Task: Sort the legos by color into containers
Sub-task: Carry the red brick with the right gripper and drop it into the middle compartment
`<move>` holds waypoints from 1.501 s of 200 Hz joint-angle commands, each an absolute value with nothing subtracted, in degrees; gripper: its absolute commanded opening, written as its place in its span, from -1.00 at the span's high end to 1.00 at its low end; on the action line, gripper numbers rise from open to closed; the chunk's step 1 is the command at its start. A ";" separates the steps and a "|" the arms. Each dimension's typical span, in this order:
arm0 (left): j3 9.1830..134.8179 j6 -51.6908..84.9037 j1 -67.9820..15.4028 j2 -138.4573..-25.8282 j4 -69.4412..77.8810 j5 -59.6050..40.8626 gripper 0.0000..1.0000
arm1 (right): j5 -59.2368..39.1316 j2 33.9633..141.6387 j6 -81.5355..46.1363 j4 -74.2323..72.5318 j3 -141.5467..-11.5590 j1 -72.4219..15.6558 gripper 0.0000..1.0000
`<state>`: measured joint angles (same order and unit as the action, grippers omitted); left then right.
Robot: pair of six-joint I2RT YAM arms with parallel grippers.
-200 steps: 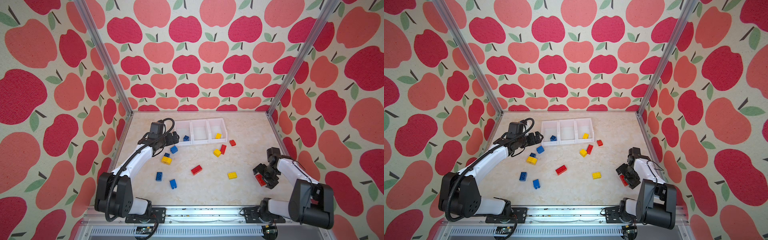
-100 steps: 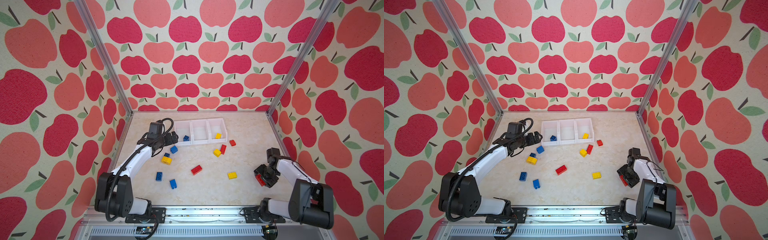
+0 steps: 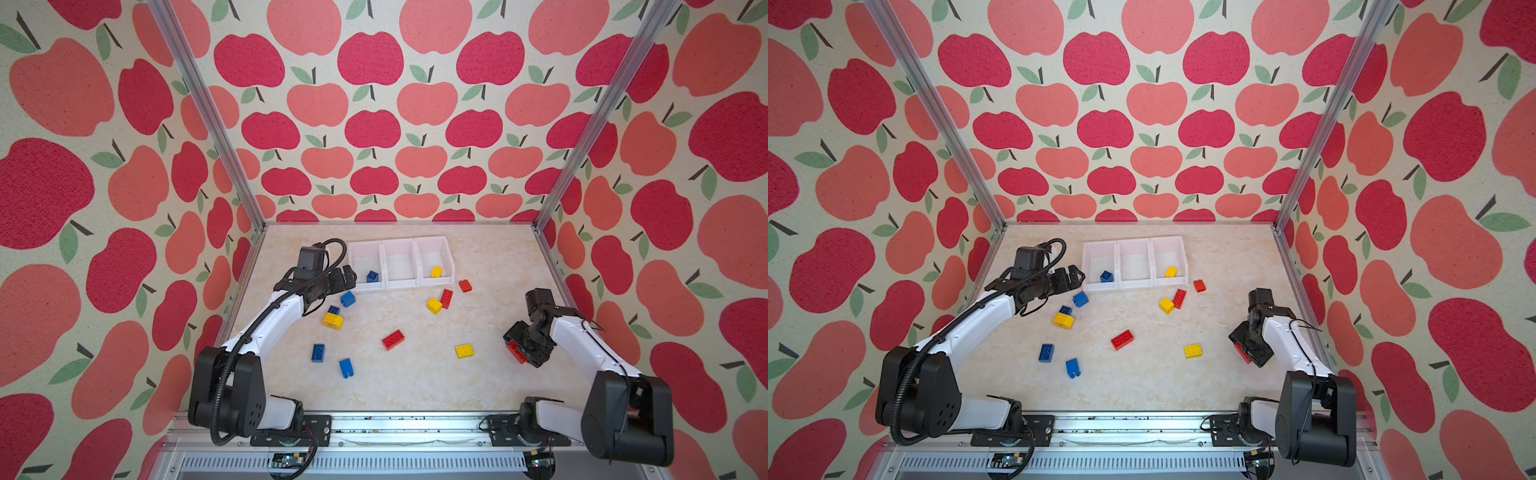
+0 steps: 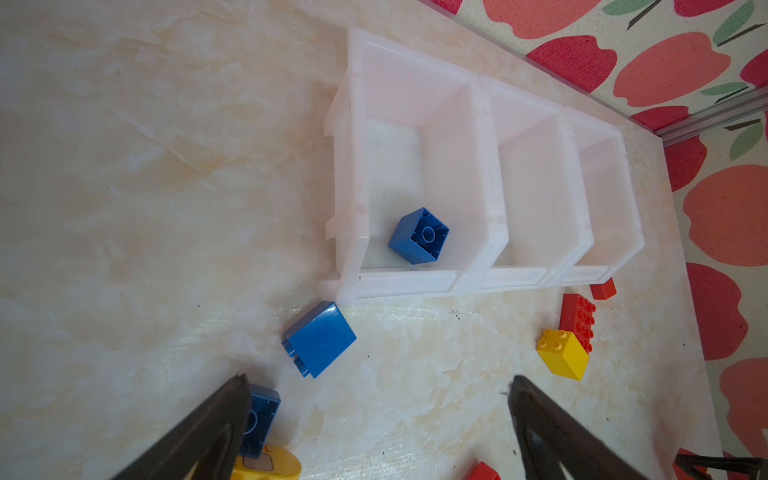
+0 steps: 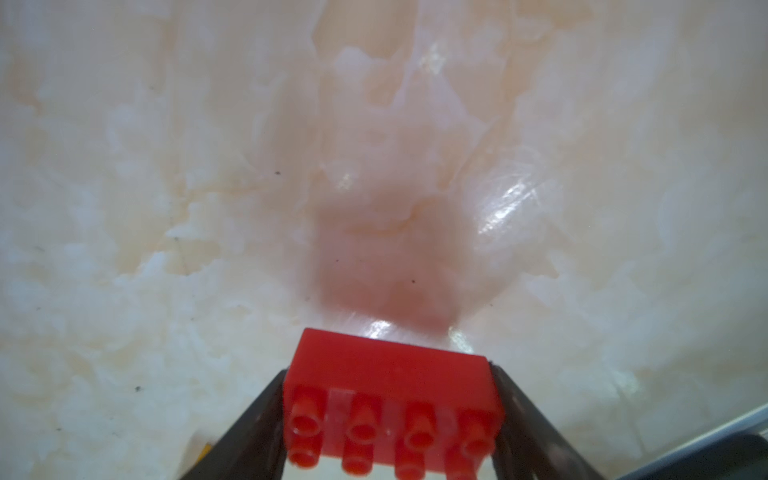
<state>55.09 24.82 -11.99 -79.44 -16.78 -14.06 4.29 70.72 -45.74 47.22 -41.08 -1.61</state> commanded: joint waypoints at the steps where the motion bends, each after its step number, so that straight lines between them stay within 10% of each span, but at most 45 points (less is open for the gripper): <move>1: 53.77 26.17 -11.52 -76.80 -15.62 -14.50 -1.00 | 6.61 69.58 -46.26 50.35 -45.16 -5.30 -0.17; 139: 47.00 28.22 -10.62 -67.73 -18.64 -13.29 -0.99 | 9.57 92.20 -44.69 41.75 -73.64 -32.19 -0.18; 300: 41.22 30.32 -10.33 -64.29 -17.89 -13.16 -0.99 | 2.25 123.91 -33.66 36.70 -109.48 -38.94 -0.20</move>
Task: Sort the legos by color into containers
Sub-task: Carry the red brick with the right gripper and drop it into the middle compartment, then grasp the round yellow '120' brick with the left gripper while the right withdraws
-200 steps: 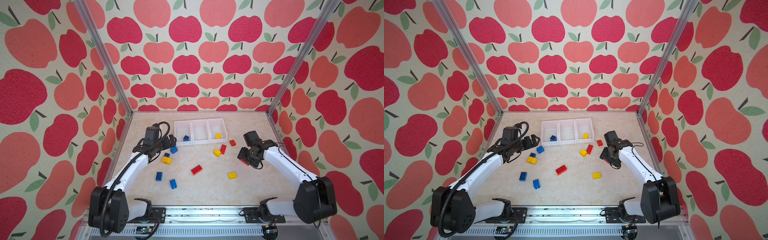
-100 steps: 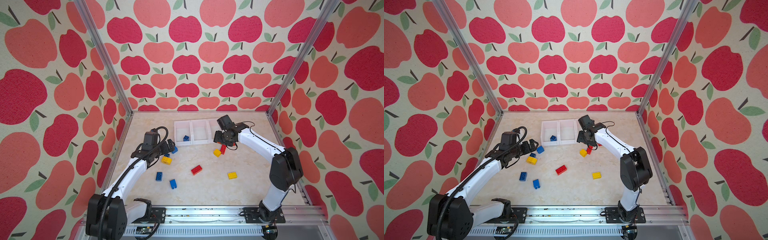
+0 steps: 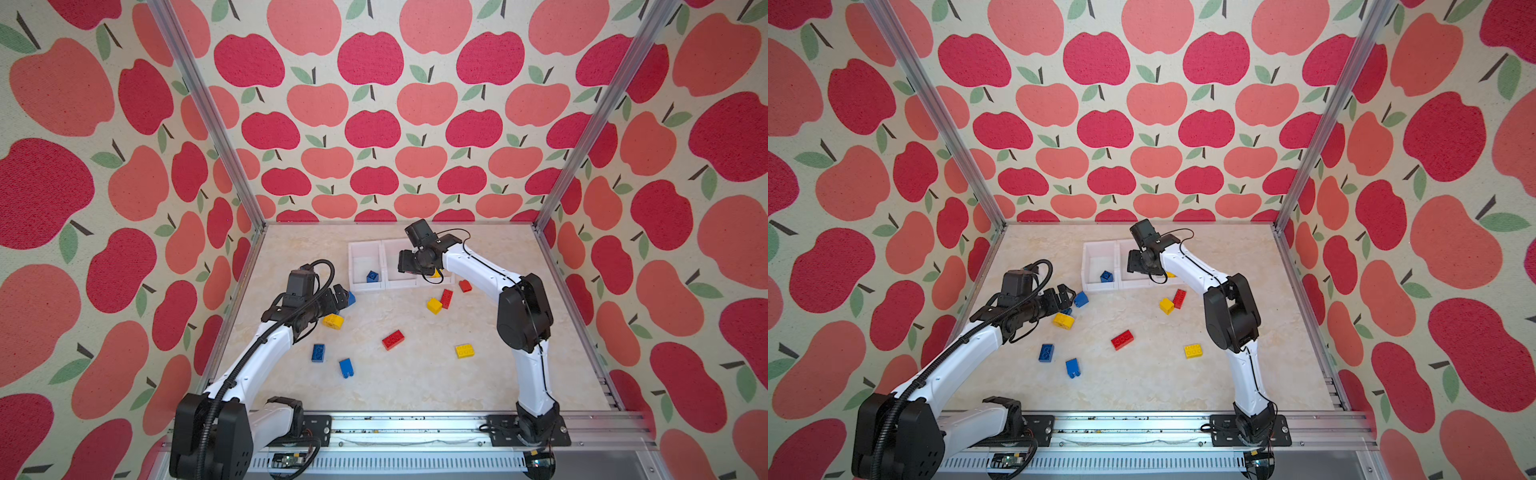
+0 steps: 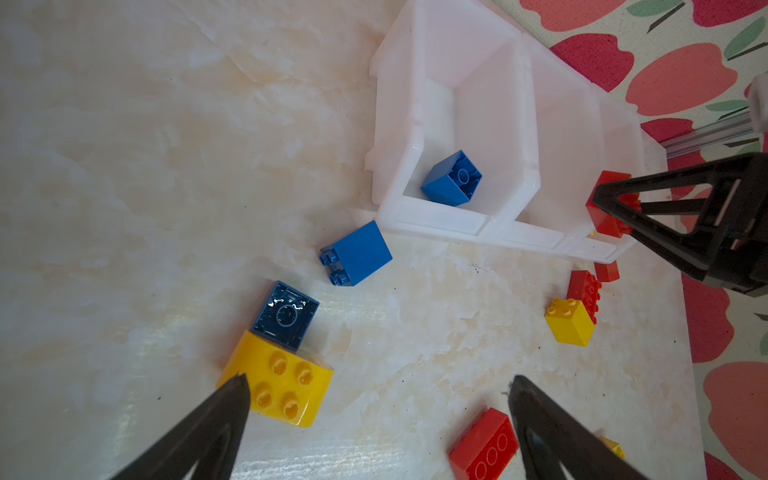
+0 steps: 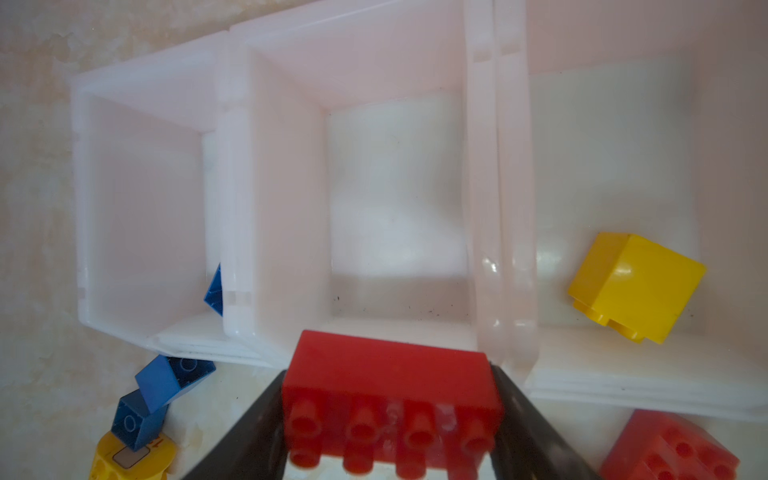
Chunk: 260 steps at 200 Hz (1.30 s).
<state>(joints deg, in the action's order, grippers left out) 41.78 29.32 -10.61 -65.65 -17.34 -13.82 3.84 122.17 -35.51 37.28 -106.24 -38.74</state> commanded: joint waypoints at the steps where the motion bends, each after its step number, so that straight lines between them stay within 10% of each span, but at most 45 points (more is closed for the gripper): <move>1: 41.26 30.32 -10.31 -64.31 -17.95 -13.13 -0.99 | 2.22 124.05 -33.66 36.72 -109.59 -38.94 -0.20; 106: 41.84 30.14 -10.29 -62.78 -20.39 -11.50 -0.99 | 2.01 131.67 -32.35 39.68 -119.44 -38.94 -0.69; 260: 46.92 23.47 -10.55 -70.13 -30.74 -5.94 -0.99 | 1.55 116.30 -30.90 38.77 -105.26 -41.29 -0.81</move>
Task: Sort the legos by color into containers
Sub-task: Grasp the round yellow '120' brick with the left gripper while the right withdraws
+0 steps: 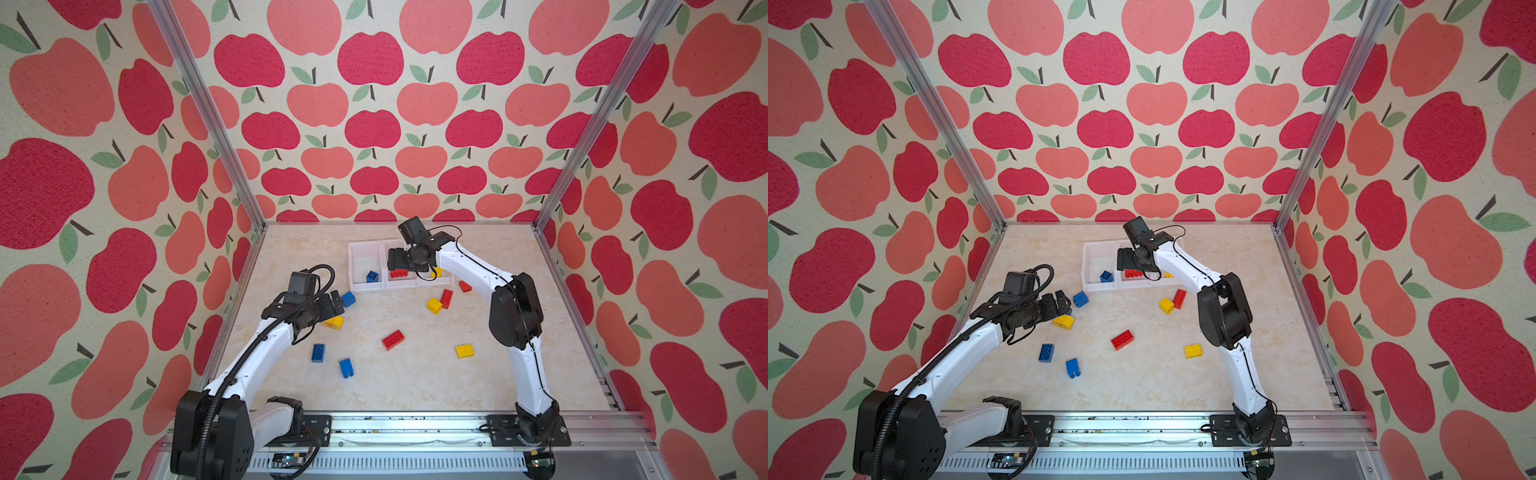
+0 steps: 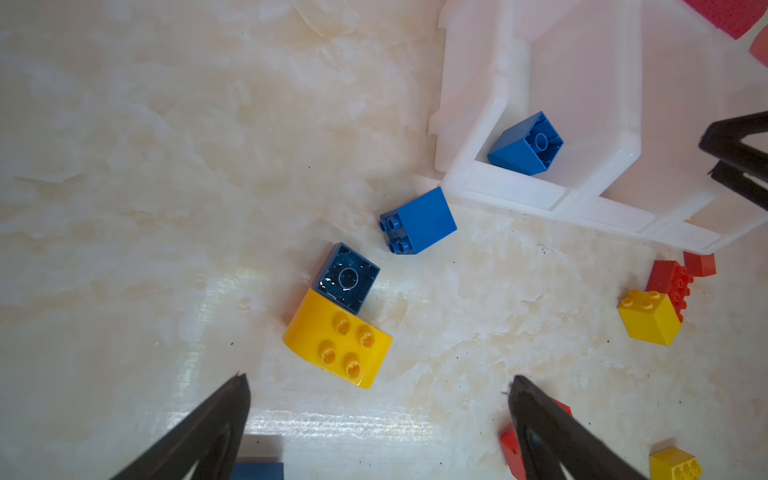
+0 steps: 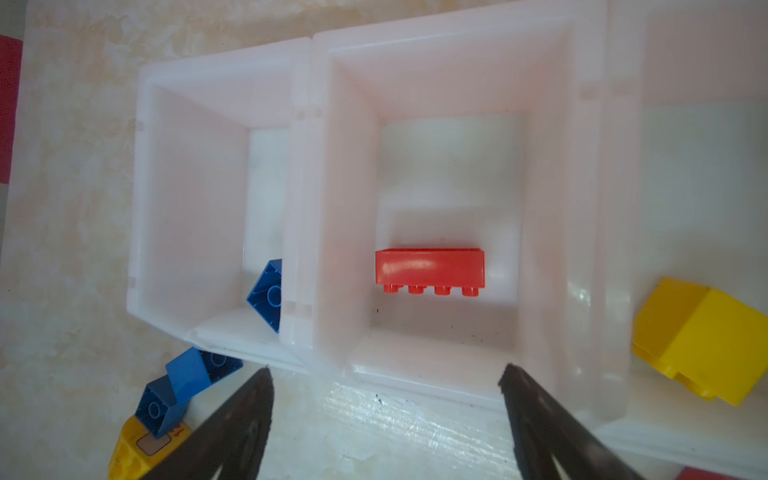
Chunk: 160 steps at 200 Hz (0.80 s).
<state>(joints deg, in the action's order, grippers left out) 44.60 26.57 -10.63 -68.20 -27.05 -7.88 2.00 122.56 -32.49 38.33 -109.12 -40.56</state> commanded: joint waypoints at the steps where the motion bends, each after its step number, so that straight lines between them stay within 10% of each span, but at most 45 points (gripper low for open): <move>1: 46.97 23.47 -10.59 -70.22 -30.80 -5.92 -0.99 | 1.57 116.07 -30.88 38.77 -105.01 -41.30 -0.81; 160: 55.04 13.50 -12.79 -88.84 -33.75 -4.88 -0.91 | 3.51 88.97 -34.36 38.76 -73.37 -41.78 -0.93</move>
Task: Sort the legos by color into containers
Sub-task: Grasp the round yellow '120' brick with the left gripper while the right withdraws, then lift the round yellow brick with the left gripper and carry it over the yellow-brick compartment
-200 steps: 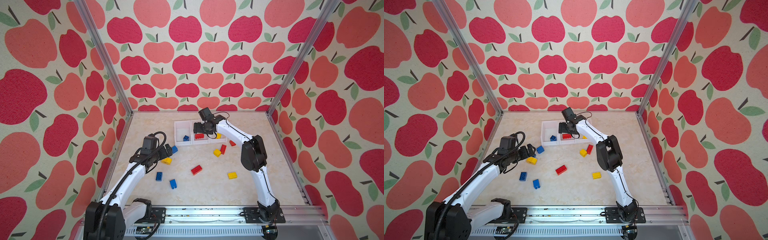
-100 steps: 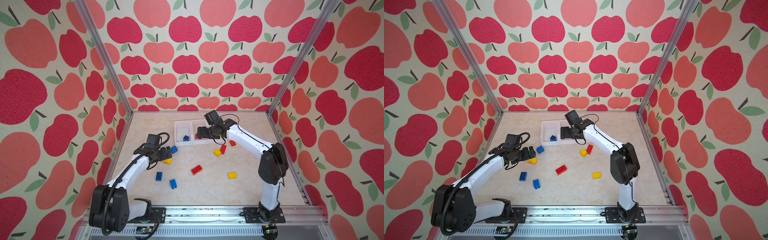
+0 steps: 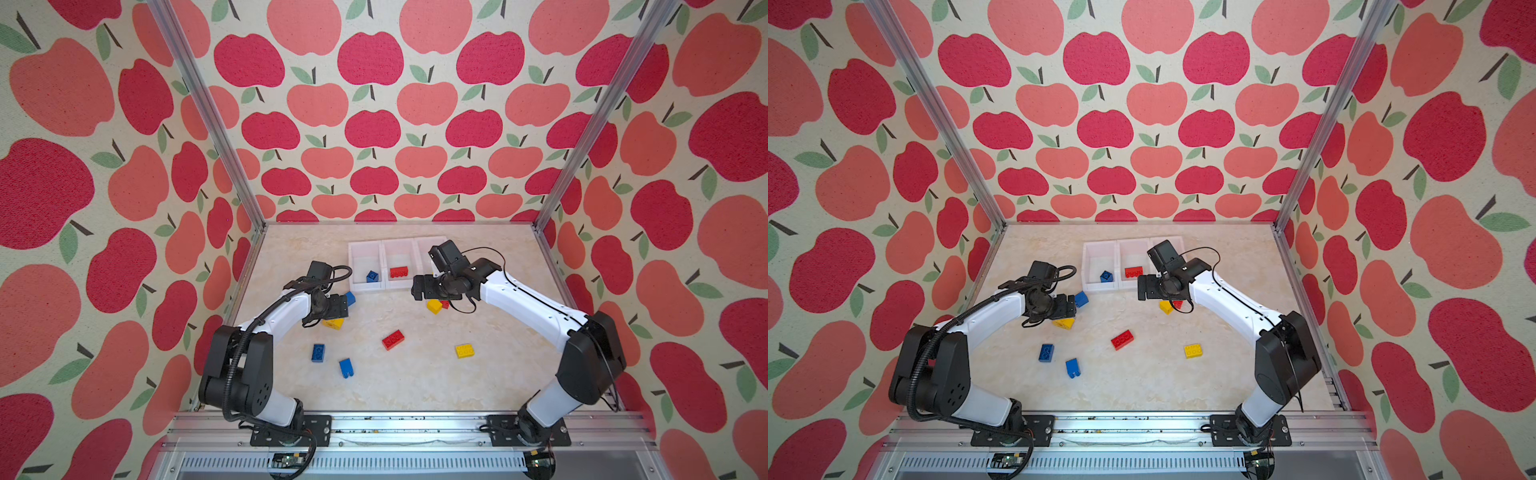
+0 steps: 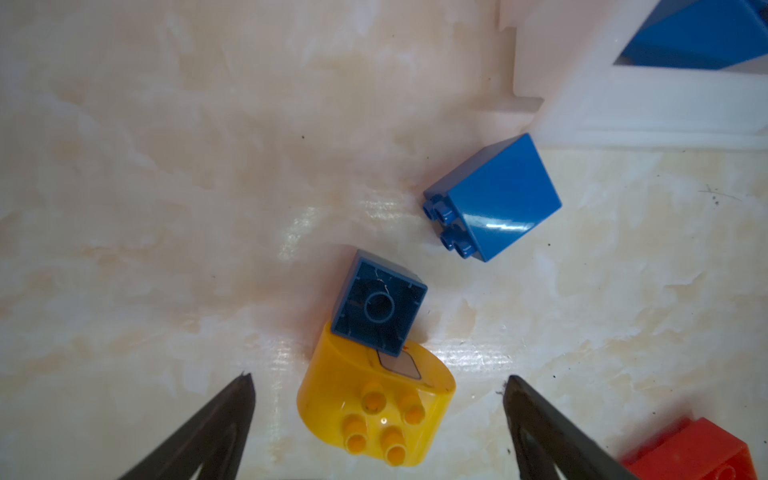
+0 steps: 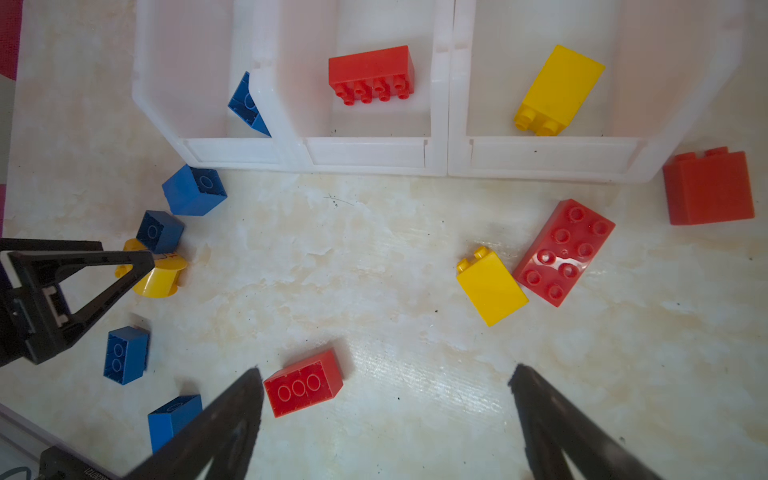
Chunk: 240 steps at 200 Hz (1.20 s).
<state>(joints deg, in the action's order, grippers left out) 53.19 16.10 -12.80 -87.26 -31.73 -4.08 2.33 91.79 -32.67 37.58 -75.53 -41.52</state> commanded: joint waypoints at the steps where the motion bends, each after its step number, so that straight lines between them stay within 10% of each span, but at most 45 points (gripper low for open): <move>1: 55.03 13.43 -12.81 -88.89 -33.75 -4.90 -0.91 | 3.51 88.87 -34.40 38.76 -73.29 -41.76 -0.93; 240: 56.51 14.41 -15.82 -94.78 -36.30 -4.46 -0.29 | 3.25 84.13 -36.37 37.86 -67.68 -39.74 -0.96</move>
